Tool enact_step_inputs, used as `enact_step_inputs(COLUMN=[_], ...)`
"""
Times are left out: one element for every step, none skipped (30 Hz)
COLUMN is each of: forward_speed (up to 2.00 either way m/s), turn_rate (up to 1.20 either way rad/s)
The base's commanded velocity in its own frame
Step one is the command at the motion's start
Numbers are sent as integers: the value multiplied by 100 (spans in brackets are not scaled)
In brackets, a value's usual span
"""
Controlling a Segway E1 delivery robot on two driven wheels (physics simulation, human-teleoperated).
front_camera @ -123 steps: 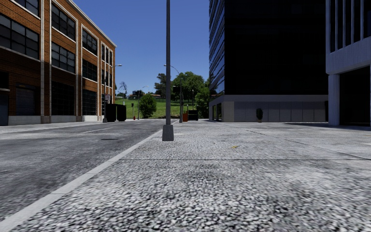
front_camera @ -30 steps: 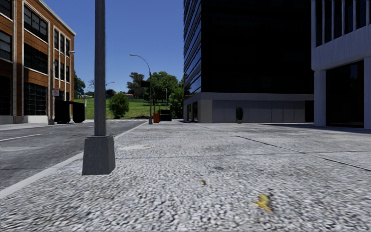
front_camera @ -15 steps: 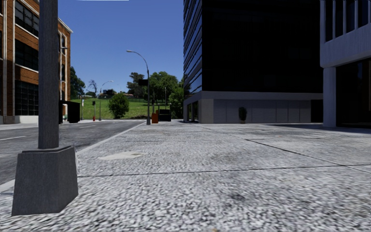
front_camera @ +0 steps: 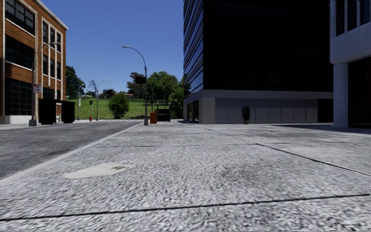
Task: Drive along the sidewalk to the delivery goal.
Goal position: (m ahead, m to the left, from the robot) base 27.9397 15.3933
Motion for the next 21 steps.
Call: enact_step_inputs(forward_speed=[200,200,200,200,200,200,200,200,200,200,200,200,200,200,200,200,200,200,200,200,200], turn_rate=[0,0,0,0,0,0,0,0,0,0,0,0,0,0,0,0,0,0,0,0,0])
